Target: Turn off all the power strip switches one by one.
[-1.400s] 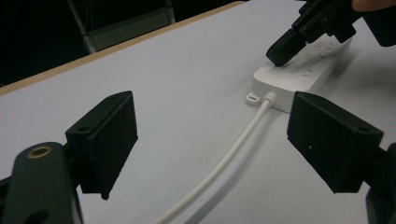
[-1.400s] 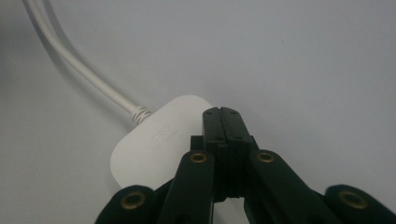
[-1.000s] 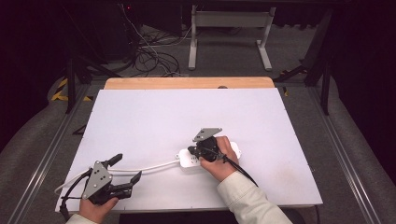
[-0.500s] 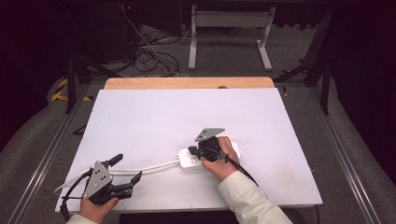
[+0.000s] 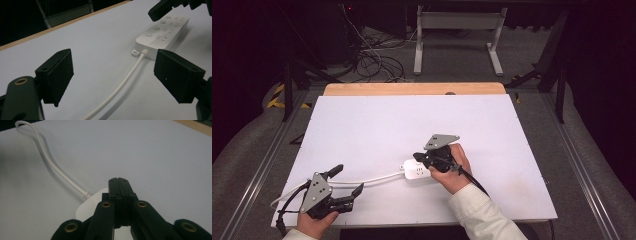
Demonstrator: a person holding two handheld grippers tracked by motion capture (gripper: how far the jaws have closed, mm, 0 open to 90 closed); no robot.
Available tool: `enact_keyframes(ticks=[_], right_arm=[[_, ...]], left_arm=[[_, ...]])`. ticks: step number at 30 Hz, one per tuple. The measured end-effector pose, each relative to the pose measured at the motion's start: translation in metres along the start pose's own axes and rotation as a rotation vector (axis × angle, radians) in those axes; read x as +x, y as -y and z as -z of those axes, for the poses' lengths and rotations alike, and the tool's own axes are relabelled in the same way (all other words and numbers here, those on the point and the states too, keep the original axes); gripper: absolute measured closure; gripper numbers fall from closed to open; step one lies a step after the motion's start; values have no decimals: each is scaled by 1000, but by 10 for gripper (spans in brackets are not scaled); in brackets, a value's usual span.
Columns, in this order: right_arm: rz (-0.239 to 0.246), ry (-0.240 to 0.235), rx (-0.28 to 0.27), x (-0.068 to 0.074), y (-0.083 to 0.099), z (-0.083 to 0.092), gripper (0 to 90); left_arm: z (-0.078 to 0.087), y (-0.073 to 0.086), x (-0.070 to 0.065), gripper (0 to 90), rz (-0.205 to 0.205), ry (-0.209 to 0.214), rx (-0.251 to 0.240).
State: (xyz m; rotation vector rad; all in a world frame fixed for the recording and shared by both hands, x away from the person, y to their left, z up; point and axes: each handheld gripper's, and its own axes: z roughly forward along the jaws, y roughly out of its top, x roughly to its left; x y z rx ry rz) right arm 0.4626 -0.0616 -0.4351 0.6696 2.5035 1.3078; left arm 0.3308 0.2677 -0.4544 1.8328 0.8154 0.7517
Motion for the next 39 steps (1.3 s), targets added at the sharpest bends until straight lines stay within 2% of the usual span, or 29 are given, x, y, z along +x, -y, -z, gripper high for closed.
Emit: enact_keyframes(ticks=[6, 7, 12, 13, 14, 17, 19, 20, 21, 22, 25, 31, 34, 36, 39], right_arm=[[-3, 1, -40, -2, -4, 9, 888], [-7, -1, -43, -1, -4, 10, 826], [-16, -21, -55, 0, -7, 11, 699], [-16, -21, -55, 0, -7, 11, 699], [-18, -23, -69, 1, -8, 12, 636], [-14, -21, -93, 1, -9, 15, 543], [-13, -15, -113, 2, -10, 16, 417], [-13, -15, -113, 2, -10, 16, 417], [0, -10, -139, 2, -12, 18, 301], [16, -5, -152, 2, -12, 19, 275], [22, 3, -173, 2, -15, 25, 224], [20, 9, -199, 0, -17, 38, 193], [25, 11, -193, -2, -16, 44, 152], [42, 22, -176, -3, -16, 49, 149], [40, 29, -179, -5, -14, 54, 141]], left_arm=[[0, 0, 0, 168, -1, 0, 0], [0, 0, 0, 167, 0, -1, -1], [-1, 0, 0, 167, 1, 1, -1], [-1, 0, 0, 167, 2, 2, 0], [-1, 0, 0, 168, 2, 1, 0], [0, 0, 0, 168, -1, -1, -1], [0, 0, -1, 167, 7, 2, -2], [0, 0, 0, 167, 6, 1, -3], [0, 0, 0, 167, -1, -1, -1], [0, 0, 0, 167, -1, -1, -1], [0, 0, 0, 167, 8, 1, -3], [0, 0, 0, 166, 12, 1, -3], [0, 0, 0, 166, 14, -1, -5], [0, 0, 1, 166, 15, -1, -4], [0, 0, 1, 166, 15, -2, -5]])
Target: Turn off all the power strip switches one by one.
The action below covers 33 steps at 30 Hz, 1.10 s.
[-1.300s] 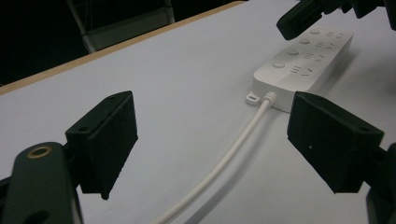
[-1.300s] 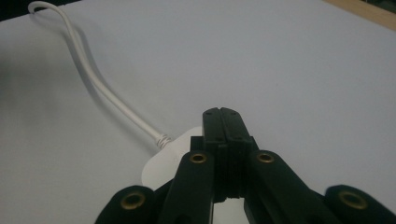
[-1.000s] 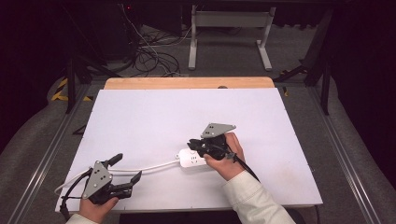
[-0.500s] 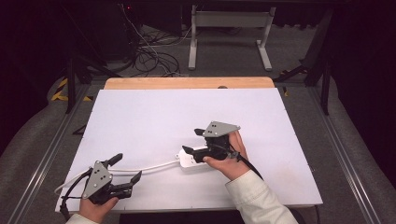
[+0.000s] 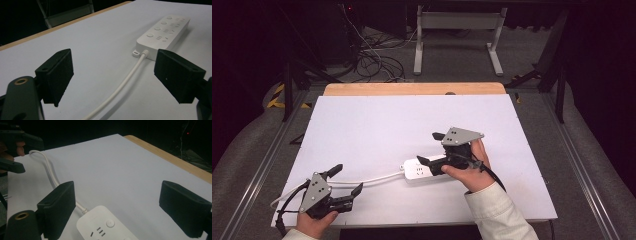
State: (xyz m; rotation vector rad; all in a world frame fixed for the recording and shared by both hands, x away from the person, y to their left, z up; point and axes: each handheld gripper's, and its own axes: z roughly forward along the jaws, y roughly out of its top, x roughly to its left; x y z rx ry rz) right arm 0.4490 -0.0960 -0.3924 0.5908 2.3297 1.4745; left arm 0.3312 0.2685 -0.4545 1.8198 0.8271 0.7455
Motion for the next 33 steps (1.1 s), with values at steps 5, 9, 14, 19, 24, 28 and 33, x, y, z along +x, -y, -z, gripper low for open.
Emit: enact_keyframes(ticks=[5, 9, 14, 19, 24, 28, 33], right_arm=[[-25, 9, -9, -7, 5, 12, 136], [-37, 28, -2, -12, 11, 22, 137], [-55, 48, -1, -18, 21, 35, 137], [-75, 62, -1, -24, 32, 46, 142], [-85, 78, -11, -28, 43, 60, 144], [-88, 81, -22, -30, 49, 66, 144], [-88, 87, -29, -33, 64, 74, 144]], left_arm=[[0, 0, 1, 166, -7, -2, 1], [0, 0, 1, 166, -7, -2, 1], [0, 0, 0, 166, 0, -1, 0], [0, 0, 0, 166, -2, -2, 0], [1, 0, 0, 166, -1, -3, 0], [1, 0, 0, 166, -3, -3, 2], [1, 0, 0, 166, -4, -3, 2]])
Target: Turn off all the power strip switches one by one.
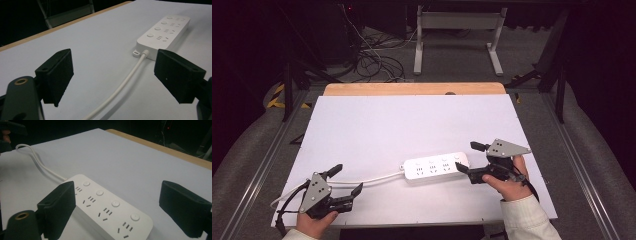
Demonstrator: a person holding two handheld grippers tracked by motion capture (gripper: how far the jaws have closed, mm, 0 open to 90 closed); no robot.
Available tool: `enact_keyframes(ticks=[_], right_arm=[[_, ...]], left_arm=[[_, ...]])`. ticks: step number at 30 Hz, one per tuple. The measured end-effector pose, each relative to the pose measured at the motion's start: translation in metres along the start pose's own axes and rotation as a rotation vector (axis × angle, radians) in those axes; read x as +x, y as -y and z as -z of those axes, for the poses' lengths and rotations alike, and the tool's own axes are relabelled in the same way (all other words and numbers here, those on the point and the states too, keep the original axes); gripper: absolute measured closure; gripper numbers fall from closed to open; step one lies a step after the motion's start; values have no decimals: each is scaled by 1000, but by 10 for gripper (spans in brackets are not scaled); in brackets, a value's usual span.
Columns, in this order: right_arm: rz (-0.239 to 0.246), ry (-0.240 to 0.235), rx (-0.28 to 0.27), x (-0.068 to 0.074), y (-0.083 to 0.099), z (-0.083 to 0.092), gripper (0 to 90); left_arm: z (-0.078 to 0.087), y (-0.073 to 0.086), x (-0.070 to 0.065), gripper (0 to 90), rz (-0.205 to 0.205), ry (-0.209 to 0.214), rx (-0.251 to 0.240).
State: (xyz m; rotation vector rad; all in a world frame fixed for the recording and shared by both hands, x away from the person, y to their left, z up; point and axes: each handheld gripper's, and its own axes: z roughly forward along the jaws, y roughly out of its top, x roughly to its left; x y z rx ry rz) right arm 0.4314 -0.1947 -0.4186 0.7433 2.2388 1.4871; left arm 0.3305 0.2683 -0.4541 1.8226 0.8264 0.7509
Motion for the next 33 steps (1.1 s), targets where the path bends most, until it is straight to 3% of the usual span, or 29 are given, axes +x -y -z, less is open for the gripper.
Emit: enact_keyframes(ticks=[11, 16, 19, 26, 31, 33], right_arm=[[-43, 13, -18, -11, 35, 15, 150], [-47, 12, 6, -15, 49, 20, 148], [-76, 15, 44, -18, 62, 22, 149], [-84, 44, 97, -17, 74, 24, 143], [-71, 48, 107, -12, 78, 22, 143], [-69, 64, 86, -12, 77, 22, 143]], left_arm=[[-1, 0, 0, 165, -1, 4, 3], [-2, 1, 1, 163, -9, 12, 17], [-3, 1, 1, 157, -10, 15, 25], [-7, 3, 1, 142, 9, 56, 51], [-9, 5, 5, 139, 46, 70, 68], [-9, 6, 6, 139, 58, 68, 65]])
